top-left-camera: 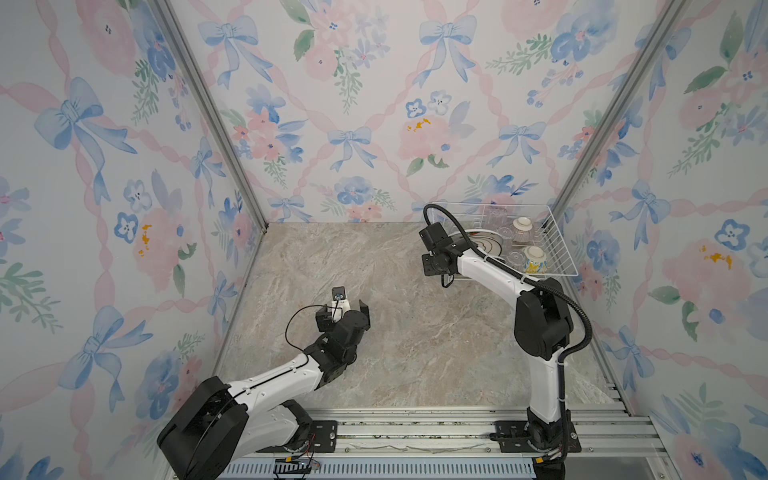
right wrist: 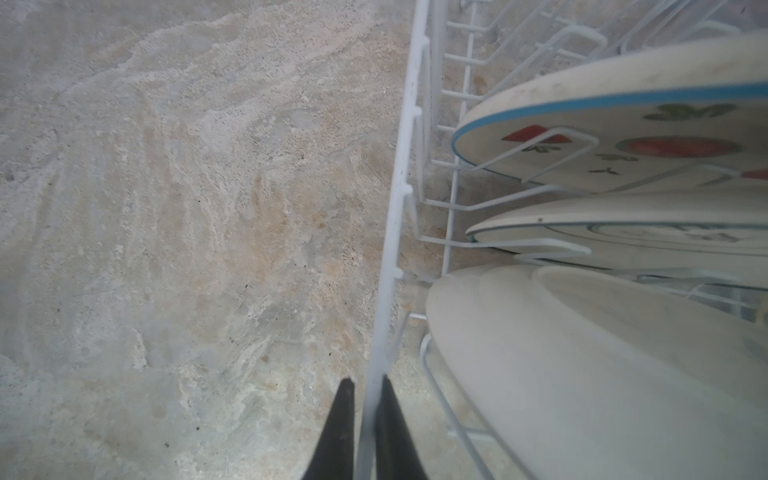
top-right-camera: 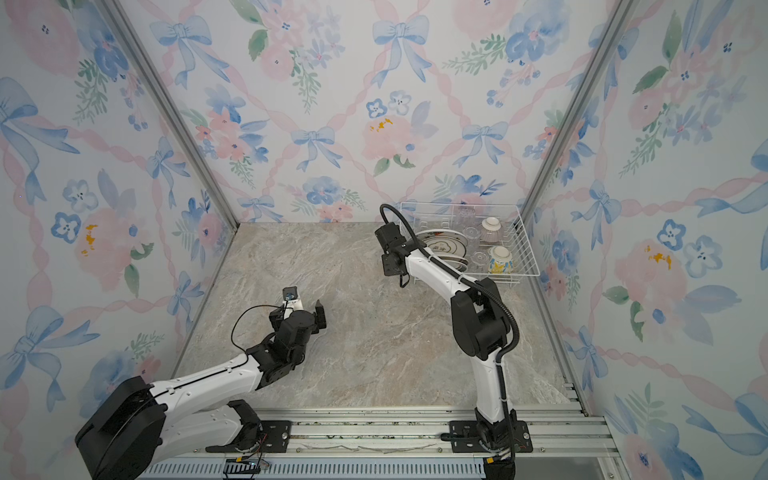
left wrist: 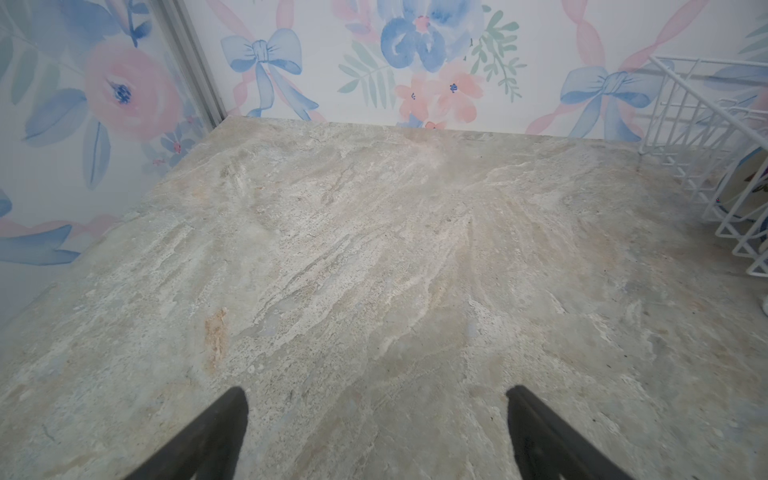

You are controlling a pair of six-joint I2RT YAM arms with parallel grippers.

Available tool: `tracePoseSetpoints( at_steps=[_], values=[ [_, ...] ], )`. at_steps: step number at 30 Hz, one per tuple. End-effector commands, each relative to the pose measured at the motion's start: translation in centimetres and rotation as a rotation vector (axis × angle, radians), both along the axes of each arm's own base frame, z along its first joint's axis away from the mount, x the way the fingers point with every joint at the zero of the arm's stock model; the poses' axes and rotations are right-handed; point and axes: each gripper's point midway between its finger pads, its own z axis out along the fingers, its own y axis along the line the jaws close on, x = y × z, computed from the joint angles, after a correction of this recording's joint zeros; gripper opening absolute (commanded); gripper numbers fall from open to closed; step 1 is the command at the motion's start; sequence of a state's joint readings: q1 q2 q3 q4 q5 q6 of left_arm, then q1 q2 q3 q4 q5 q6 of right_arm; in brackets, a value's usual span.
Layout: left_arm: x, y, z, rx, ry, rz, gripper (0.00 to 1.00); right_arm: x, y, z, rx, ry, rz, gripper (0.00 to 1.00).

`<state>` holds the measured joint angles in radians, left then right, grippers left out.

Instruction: Unload the mixed dishes from the dish rack

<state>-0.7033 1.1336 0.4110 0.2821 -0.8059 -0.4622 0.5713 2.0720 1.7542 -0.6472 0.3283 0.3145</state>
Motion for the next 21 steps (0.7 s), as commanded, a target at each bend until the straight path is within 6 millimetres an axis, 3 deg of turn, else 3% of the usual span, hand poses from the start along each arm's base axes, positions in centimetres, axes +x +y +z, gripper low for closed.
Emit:
tracePoseSetpoints(
  at_steps=[1, 15, 21],
  values=[
    [-0.3, 1.3, 0.1, -0.010, -0.018, 0.055, 0.98, -4.2, 2.3, -2.6, 0.008, 0.142, 0.103, 0.02],
    [-0.2, 2.1, -0.7, -0.022, -0.004, 0.086, 0.98, -8.9, 6.1, -1.4, 0.144, 0.226, 0.178, 0.00],
    [-0.3, 2.7, -0.6, -0.020, -0.012, 0.117, 0.98, -11.1, 9.7, -0.7, 0.201, 0.235, 0.209, 0.00]
  ],
)
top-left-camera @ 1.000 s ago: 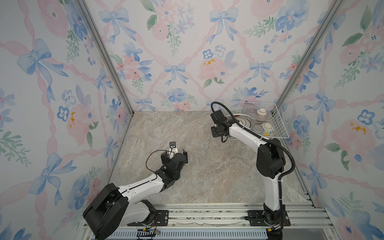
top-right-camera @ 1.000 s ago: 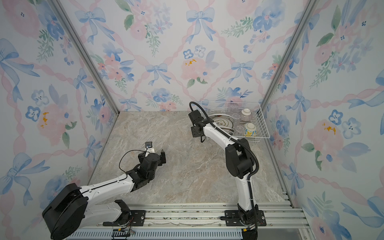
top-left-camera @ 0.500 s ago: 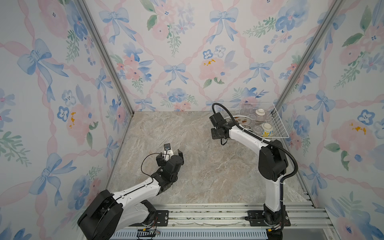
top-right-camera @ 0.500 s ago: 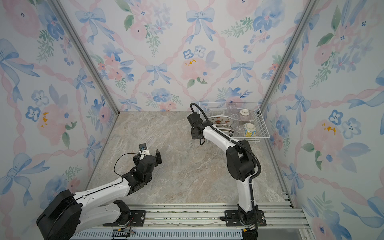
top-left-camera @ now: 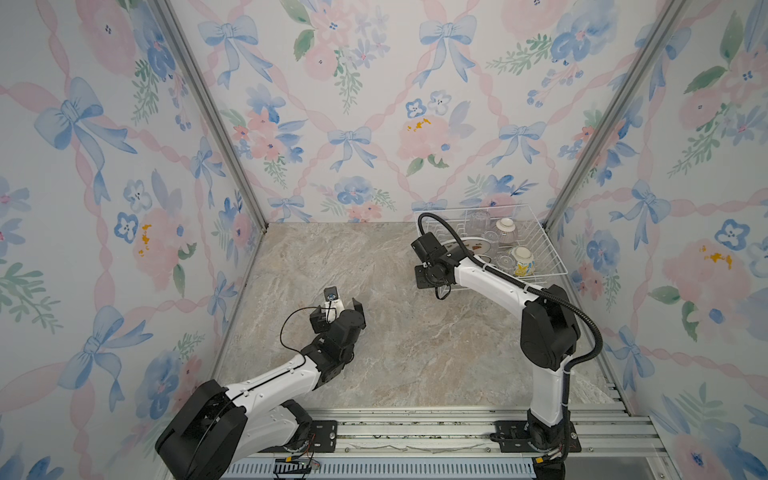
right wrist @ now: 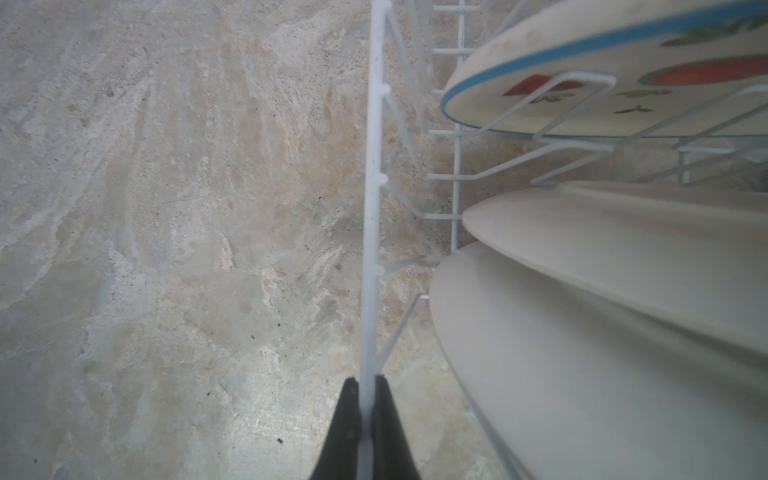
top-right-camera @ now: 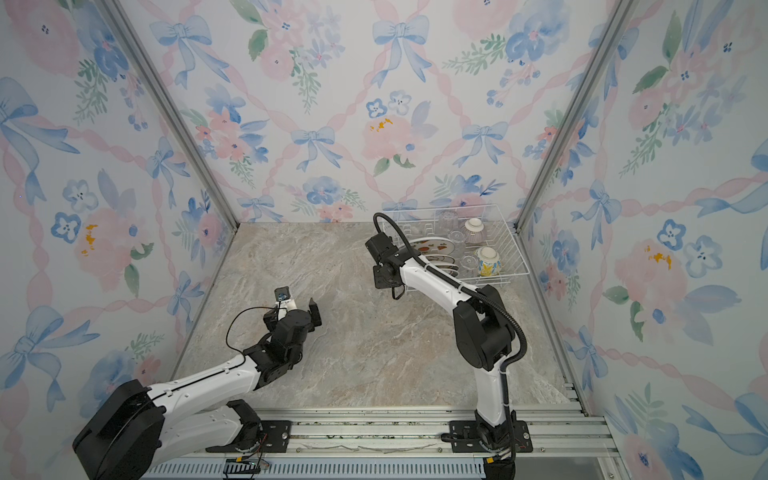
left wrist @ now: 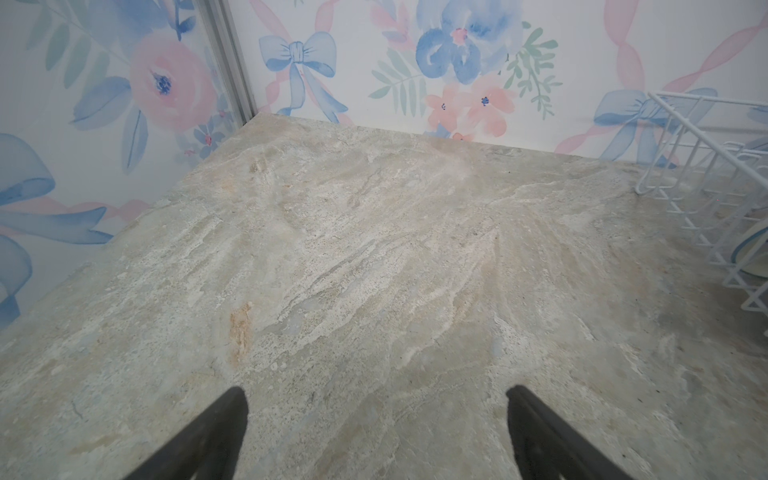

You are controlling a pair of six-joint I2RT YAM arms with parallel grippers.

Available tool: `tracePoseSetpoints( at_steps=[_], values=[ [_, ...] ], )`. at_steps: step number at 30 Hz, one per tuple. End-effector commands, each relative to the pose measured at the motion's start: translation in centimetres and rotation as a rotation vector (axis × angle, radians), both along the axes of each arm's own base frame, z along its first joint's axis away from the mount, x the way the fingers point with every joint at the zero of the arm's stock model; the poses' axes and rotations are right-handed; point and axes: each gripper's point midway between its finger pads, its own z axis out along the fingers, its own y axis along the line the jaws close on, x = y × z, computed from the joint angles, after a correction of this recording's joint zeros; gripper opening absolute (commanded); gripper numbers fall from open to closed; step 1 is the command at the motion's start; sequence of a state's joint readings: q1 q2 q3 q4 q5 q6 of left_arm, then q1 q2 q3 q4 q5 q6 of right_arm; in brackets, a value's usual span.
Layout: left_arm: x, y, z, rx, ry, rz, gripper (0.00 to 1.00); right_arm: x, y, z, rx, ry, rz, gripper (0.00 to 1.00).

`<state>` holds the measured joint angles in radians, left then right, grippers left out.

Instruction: Unload the mixed dishes from the dish rack

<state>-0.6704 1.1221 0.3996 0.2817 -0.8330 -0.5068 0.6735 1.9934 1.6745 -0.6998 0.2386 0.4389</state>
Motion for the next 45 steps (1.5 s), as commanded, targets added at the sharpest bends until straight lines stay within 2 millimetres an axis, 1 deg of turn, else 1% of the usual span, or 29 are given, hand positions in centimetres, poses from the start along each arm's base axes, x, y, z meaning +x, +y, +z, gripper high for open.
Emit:
tracePoseSetpoints(
  at_steps=[1, 5, 8, 14, 19, 20, 21, 24, 27, 28, 30, 31, 32, 36, 37, 39, 42, 45],
  values=[
    [-0.4, 1.3, -0.5, 0.009, 0.001, 0.054, 0.98, -5.7, 6.4, -0.5, 0.125, 0.137, 0.175, 0.00],
    [-0.6, 2.0, -0.4, 0.016, -0.006, 0.089, 0.98, -7.5, 10.2, 0.0, 0.191, 0.146, 0.204, 0.00],
    [-0.8, 2.5, -0.2, 0.021, -0.015, 0.111, 0.98, -8.2, 12.8, 0.4, 0.265, 0.152, 0.216, 0.00],
    [-1.1, 3.0, 0.2, 0.011, -0.037, 0.133, 0.98, -8.1, 15.9, 1.5, 0.325, 0.145, 0.242, 0.00],
    [-1.2, 3.2, 0.2, 0.015, -0.038, 0.143, 0.98, -8.5, 17.6, 2.9, 0.321, 0.136, 0.313, 0.00],
    [-1.2, 3.2, 0.1, 0.018, -0.036, 0.143, 0.98, -8.6, 17.9, 3.5, 0.328, 0.129, 0.328, 0.02],
    [-1.2, 3.2, 0.1, 0.017, -0.037, 0.146, 0.98, -8.6, 18.2, 4.1, 0.336, 0.121, 0.343, 0.06],
    [-1.1, 3.3, 0.0, 0.020, -0.034, 0.149, 0.98, -8.5, 18.8, 6.1, 0.359, 0.092, 0.379, 0.24],
    [-1.1, 3.4, 0.0, 0.017, -0.036, 0.153, 0.98, -7.7, 18.5, 8.5, 0.383, 0.052, 0.383, 0.41],
    [-1.2, 3.3, 0.0, 0.016, -0.036, 0.151, 0.98, -7.3, 18.2, 9.3, 0.392, 0.037, 0.382, 0.44],
    [-1.2, 3.3, 0.0, 0.009, -0.037, 0.151, 0.98, -6.5, 17.5, 11.4, 0.410, 0.003, 0.396, 0.52],
    [-1.2, 3.3, 0.0, 0.003, -0.037, 0.147, 0.98, -5.8, 16.8, 12.5, 0.402, -0.014, 0.394, 0.58],
    [-1.2, 3.2, 0.0, -0.001, -0.037, 0.141, 0.98, -5.2, 16.0, 13.6, 0.393, -0.034, 0.390, 0.61],
    [-1.2, 3.0, 0.0, -0.021, -0.038, 0.130, 0.98, -3.5, 13.0, 16.6, 0.381, -0.093, 0.375, 0.63],
    [-1.2, 3.0, -0.1, -0.020, -0.036, 0.130, 0.98, -2.6, 11.7, 17.1, 0.377, -0.109, 0.350, 0.63],
    [-1.1, 2.9, -0.1, -0.021, -0.034, 0.126, 0.98, -0.8, 8.4, 17.6, 0.358, -0.140, 0.284, 0.63],
    [-1.0, 2.5, -0.2, -0.032, -0.030, 0.110, 0.98, 2.4, 1.6, 16.9, 0.280, -0.180, 0.157, 0.66],
    [-0.9, 1.8, 0.0, -0.060, -0.027, 0.072, 0.98, 4.9, -6.0, 15.4, 0.224, -0.170, 0.004, 0.66]
  ],
)
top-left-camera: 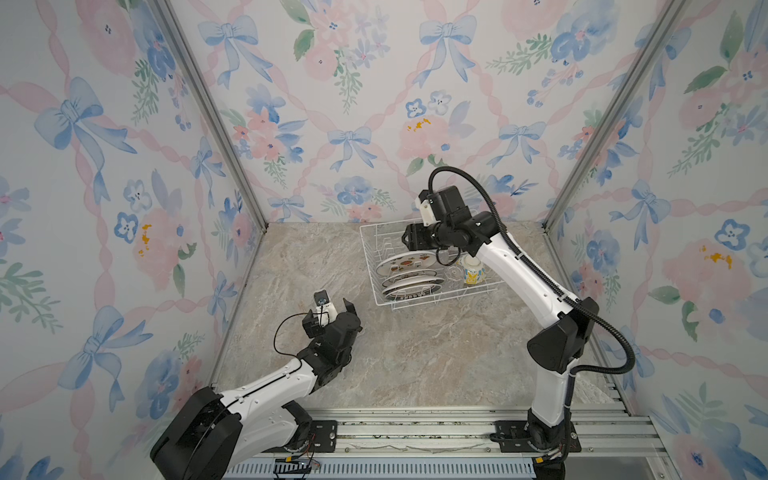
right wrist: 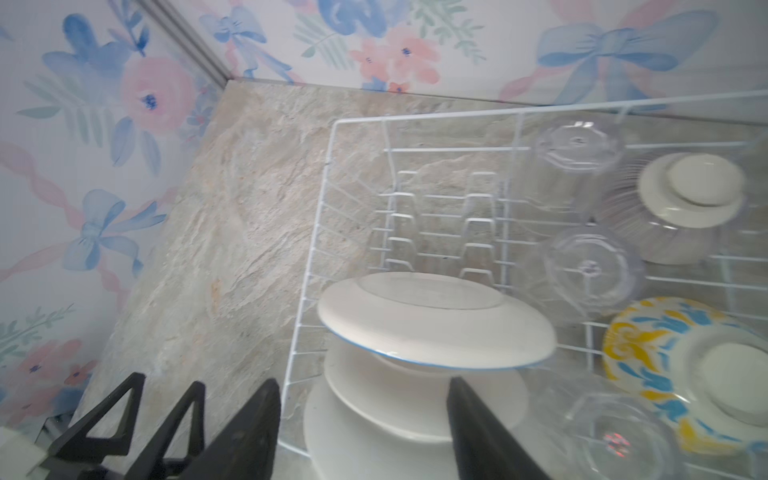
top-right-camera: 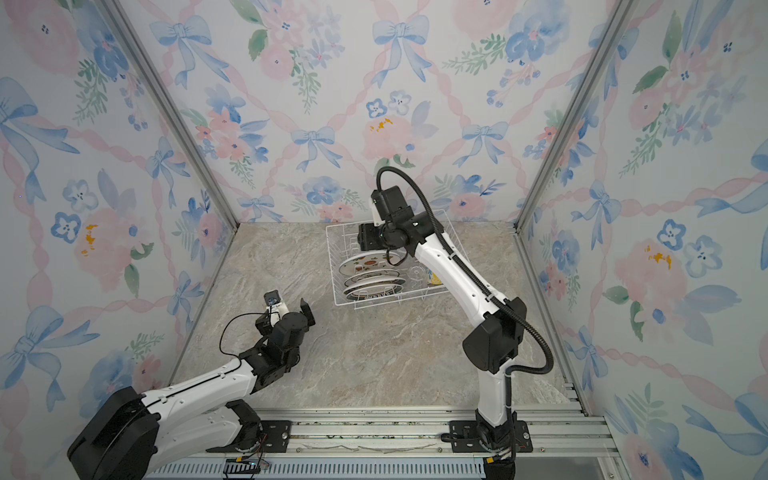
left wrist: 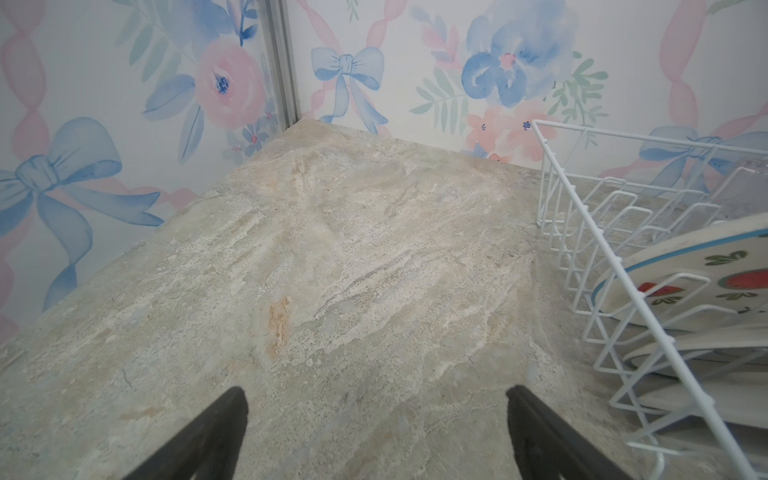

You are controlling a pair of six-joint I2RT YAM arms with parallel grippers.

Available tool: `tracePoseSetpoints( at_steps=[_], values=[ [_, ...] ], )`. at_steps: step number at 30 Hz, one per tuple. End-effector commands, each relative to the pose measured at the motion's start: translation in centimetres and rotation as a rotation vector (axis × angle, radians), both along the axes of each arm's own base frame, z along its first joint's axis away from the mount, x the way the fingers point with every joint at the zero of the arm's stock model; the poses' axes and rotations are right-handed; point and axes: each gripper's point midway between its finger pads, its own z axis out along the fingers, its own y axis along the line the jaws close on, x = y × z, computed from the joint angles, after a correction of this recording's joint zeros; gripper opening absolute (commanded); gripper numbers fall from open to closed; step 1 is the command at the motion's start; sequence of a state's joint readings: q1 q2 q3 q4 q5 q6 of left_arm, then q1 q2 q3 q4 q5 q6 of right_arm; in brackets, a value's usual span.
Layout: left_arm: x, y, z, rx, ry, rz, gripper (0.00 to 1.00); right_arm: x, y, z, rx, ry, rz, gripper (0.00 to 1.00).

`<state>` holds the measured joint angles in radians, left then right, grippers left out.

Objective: Unload the mixed dishes from the dish rack
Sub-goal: 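Drag the dish rack with the right gripper toward the table center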

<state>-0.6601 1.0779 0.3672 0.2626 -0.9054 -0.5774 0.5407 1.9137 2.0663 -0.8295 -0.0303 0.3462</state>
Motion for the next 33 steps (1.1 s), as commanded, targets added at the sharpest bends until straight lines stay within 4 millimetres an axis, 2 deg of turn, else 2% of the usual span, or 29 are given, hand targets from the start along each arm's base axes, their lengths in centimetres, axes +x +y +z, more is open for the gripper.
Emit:
tracePoseSetpoints(
  at_steps=[1, 3, 6, 10, 13, 16, 20, 23, 33],
  values=[
    [0.0, -0.5, -0.2, -0.037, 0.007, -0.037, 0.98, 1.8, -7.8, -2.1, -0.110, 0.023, -0.145, 0.66],
    [0.0, -0.9, -0.2, -0.050, 0.007, -0.056, 0.98, 2.6, -12.1, -3.2, -0.181, 0.021, -0.233, 0.66],
    [0.1, -1.0, -0.3, -0.053, 0.009, -0.064, 0.98, 3.6, -17.4, -5.3, -0.246, 0.065, -0.333, 0.64],
    [0.1, -1.1, -0.5, -0.048, 0.017, -0.066, 0.98, 4.1, -22.2, -8.3, -0.207, 0.164, -0.423, 0.60],
    [0.2, -1.4, -0.6, -0.059, 0.019, -0.081, 0.98, 4.1, -25.6, -9.6, -0.325, 0.170, -0.501, 0.60],
    [0.3, -1.7, -0.8, -0.070, 0.023, -0.096, 0.98, 4.3, -26.4, -11.7, -0.367, 0.222, -0.495, 0.60],
    [0.4, -1.8, -1.2, -0.067, 0.036, -0.096, 0.98, 4.9, -25.2, -13.8, -0.332, 0.260, -0.438, 0.58],
    [0.5, -1.9, -1.3, -0.073, 0.037, -0.098, 0.98, 5.3, -24.7, -14.8, -0.284, 0.279, -0.421, 0.58],
    [0.3, -1.5, -1.2, -0.102, 0.025, -0.091, 0.98, 5.6, -25.9, -17.4, -0.381, 0.337, -0.410, 0.51]
  ],
)
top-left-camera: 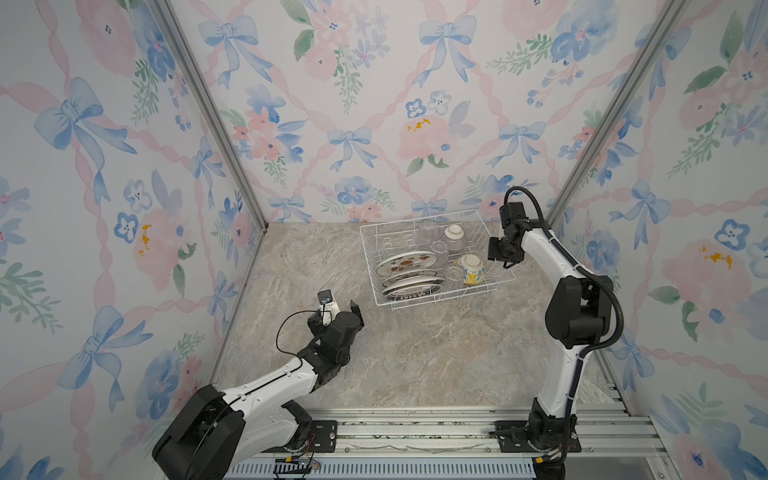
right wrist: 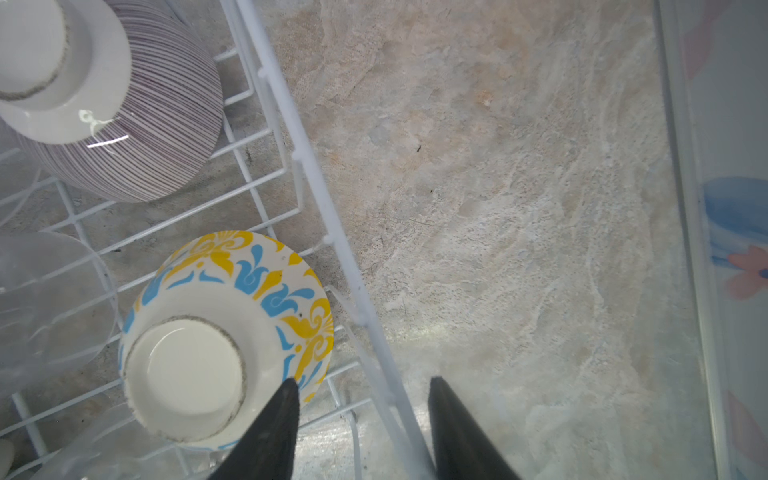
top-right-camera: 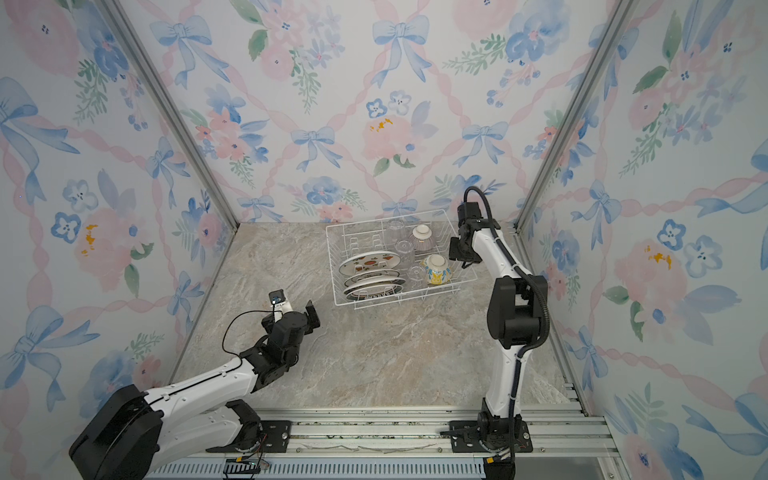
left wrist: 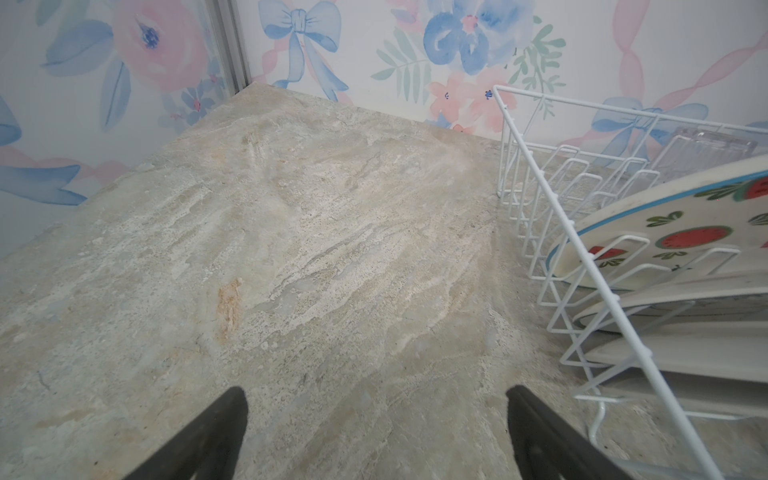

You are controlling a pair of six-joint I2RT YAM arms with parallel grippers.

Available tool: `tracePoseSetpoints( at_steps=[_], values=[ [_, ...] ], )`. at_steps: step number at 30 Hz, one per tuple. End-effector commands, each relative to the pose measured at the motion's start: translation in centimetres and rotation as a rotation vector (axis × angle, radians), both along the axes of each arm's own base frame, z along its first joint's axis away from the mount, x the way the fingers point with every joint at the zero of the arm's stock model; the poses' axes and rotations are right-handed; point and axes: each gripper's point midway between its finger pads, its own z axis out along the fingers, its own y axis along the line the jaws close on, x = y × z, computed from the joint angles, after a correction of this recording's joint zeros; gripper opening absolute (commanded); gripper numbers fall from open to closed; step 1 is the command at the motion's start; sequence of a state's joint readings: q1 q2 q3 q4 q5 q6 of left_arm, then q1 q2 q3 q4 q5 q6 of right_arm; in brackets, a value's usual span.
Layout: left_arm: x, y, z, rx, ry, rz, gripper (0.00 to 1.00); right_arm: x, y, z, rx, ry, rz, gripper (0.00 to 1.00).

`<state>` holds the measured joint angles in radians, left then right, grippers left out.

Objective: Unload the mixed dishes from the dish rack
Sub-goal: 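Drag the dish rack with the right gripper toward the table center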

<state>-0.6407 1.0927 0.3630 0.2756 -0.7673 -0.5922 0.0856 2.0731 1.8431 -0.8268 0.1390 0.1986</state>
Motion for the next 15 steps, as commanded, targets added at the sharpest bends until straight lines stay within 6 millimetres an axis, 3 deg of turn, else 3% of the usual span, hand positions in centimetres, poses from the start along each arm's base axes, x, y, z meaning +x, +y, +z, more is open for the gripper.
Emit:
tracePoseSetpoints(
  at_steps=[1, 4, 9, 11, 15],
  values=[
    [-0.1, 0.3, 0.1, -0.039, -0.019, 0.009, 0.98, -0.3, -0.6, -1.2, -0.037, 0.051, 0.016, 0.49],
    [-0.1, 0.4, 0.0, -0.039, -0.017, 0.014, 0.98, -0.5, -0.6, -1.7, -0.064, 0.068, 0.025, 0.37],
    [0.1, 0.3, -0.6, -0.048, 0.003, 0.009, 0.98, -1.2, 0.1, -2.2, -0.142, 0.092, 0.071, 0.28],
    [0.1, 0.4, -0.8, -0.048, 0.010, 0.009, 0.98, -1.7, 0.4, -2.5, -0.225, 0.114, 0.101, 0.27],
    [0.2, 0.4, -0.9, -0.055, 0.013, 0.014, 0.98, -2.9, 1.6, -3.3, -0.396, 0.178, 0.194, 0.13]
  ],
)
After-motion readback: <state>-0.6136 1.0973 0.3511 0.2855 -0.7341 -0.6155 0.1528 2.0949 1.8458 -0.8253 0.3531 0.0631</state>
